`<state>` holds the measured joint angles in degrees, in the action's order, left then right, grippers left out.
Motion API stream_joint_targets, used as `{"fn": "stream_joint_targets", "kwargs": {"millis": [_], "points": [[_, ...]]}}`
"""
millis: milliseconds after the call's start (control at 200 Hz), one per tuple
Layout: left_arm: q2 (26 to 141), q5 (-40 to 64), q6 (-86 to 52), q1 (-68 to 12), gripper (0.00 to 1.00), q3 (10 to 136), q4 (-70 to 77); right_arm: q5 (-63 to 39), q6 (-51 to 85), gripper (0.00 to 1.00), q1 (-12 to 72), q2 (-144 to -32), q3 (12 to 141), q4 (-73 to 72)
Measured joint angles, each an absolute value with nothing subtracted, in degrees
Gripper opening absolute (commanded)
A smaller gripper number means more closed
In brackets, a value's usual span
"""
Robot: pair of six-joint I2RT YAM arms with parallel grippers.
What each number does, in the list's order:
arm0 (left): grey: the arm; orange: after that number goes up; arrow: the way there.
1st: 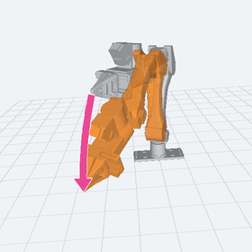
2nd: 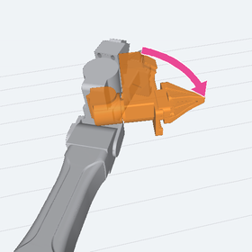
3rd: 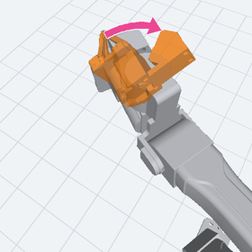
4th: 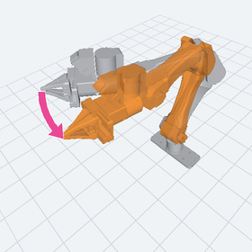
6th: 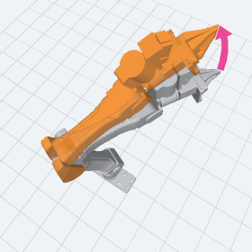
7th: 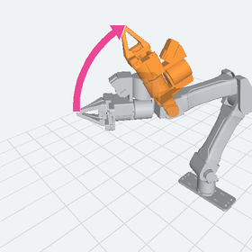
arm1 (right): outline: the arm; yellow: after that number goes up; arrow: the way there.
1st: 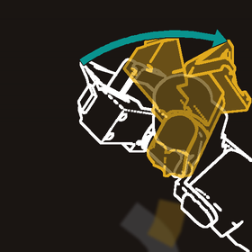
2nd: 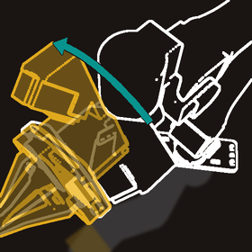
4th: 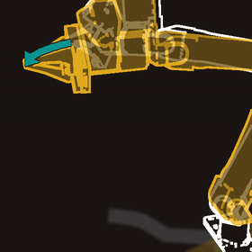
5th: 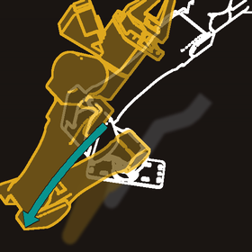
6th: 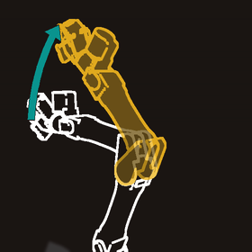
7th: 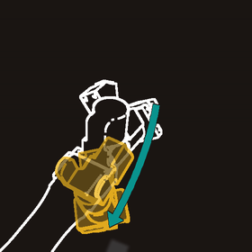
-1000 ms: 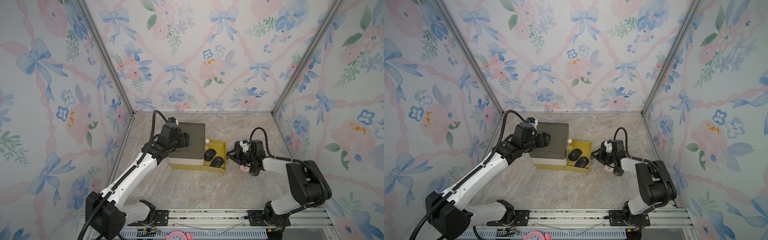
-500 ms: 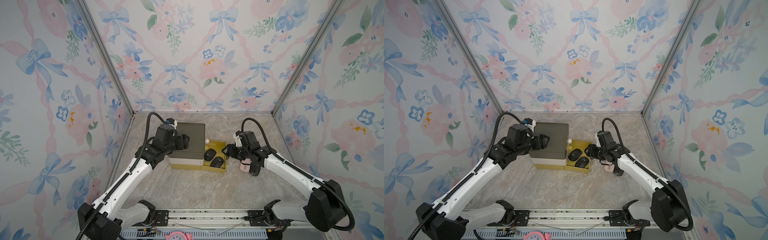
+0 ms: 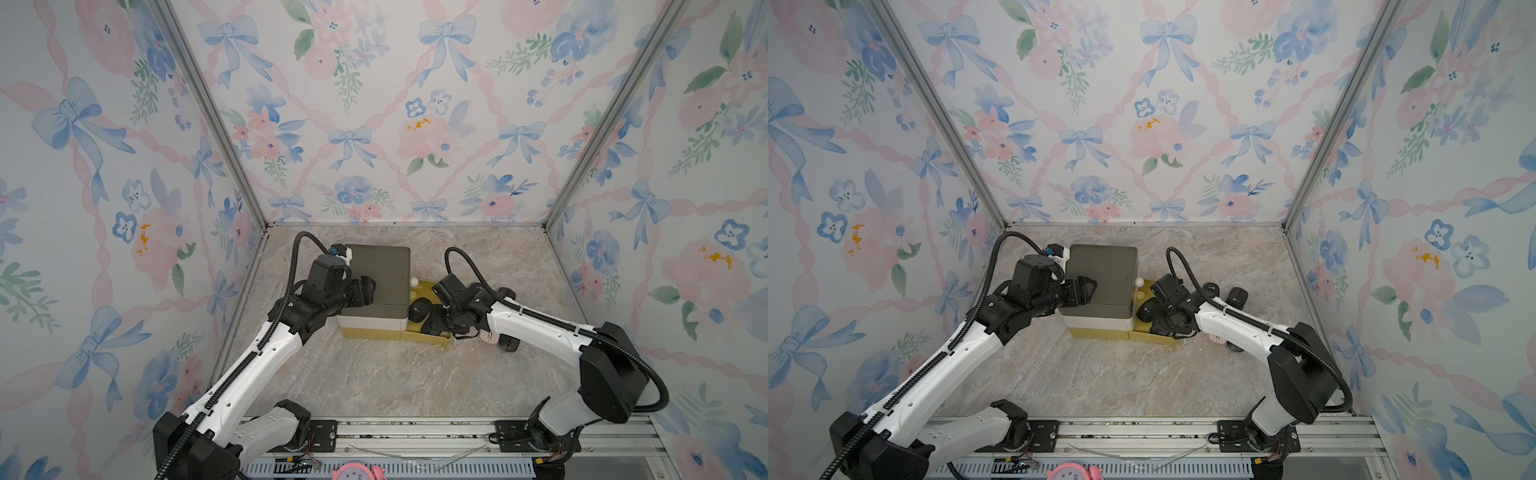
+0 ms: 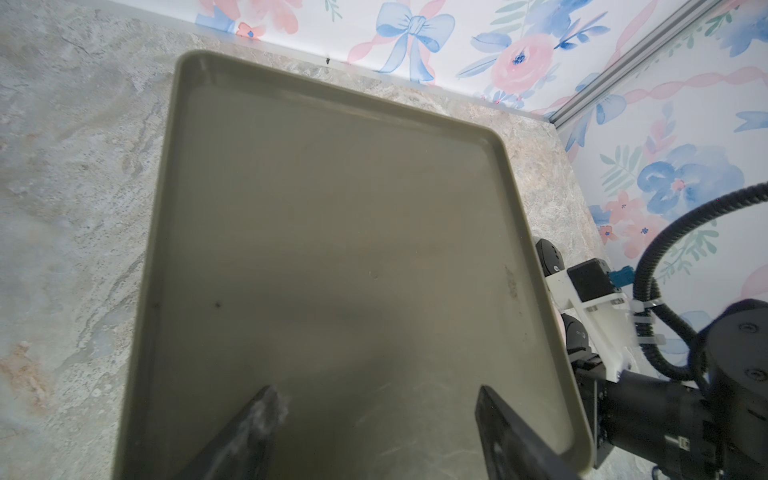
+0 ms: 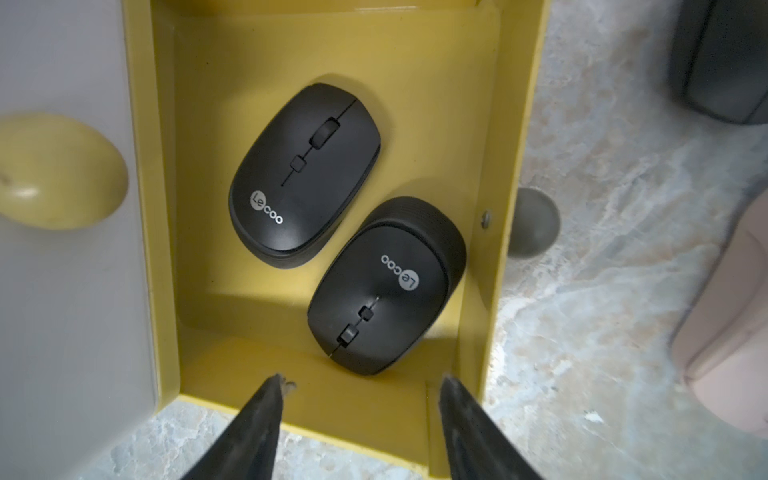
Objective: Take the mice out of the drawer
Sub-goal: Pick up the mouse from the drawer.
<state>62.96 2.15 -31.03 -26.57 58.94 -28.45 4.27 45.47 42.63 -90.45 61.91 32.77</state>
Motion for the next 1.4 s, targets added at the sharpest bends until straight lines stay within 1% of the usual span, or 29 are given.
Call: {"fn": "stream_joint_targets", "kwargs": {"millis": [65, 250, 530, 715, 810, 1050, 1115, 1165, 1270, 1400], "points": [[62.96, 1.91, -31.03, -26.52, 0.77, 58.92, -28.45, 4.67, 46.22, 0.62, 42.76, -92.27, 62.57, 32.77], [62.96, 0.73, -31.05, -26.41, 0.76, 58.57, -27.97, 7.25, 48.77, 0.68, 42.87, -97.30, 64.16, 32.77], [63.00, -0.21, -31.03, -25.78, 0.76, 58.28, -27.29, 10.24, 50.15, 0.76, 43.20, -101.27, 66.41, 31.99], [63.11, -0.19, -31.03, -25.58, 0.76, 58.28, -27.07, 10.57, 50.17, 0.73, 43.18, -103.39, 66.87, 30.24], [63.11, -0.21, -31.03, -25.45, 0.77, 58.28, -27.07, 10.28, 50.11, 0.68, 42.89, -103.88, 66.85, 29.61], [63.11, -0.21, -31.03, -25.39, 0.77, 58.28, -27.07, 9.72, 50.11, 0.68, 42.37, -104.07, 66.65, 28.27], [63.11, -0.21, -31.03, -25.34, 0.76, 58.28, -27.07, 9.72, 49.98, 0.72, 42.37, -104.27, 66.65, 28.21], [63.11, -0.21, -31.05, -25.26, 0.76, 58.28, -27.07, 9.69, 49.65, 0.72, 42.37, -104.62, 66.65, 28.25], [63.11, -0.21, -31.05, -25.08, 0.76, 58.28, -27.07, 10.15, 49.47, 0.71, 42.37, -105.95, 67.09, 28.34], [63.11, -0.23, -31.05, -25.08, 0.77, 58.28, -27.07, 10.44, 49.10, 0.67, 42.37, -106.67, 67.94, 28.51]]}}
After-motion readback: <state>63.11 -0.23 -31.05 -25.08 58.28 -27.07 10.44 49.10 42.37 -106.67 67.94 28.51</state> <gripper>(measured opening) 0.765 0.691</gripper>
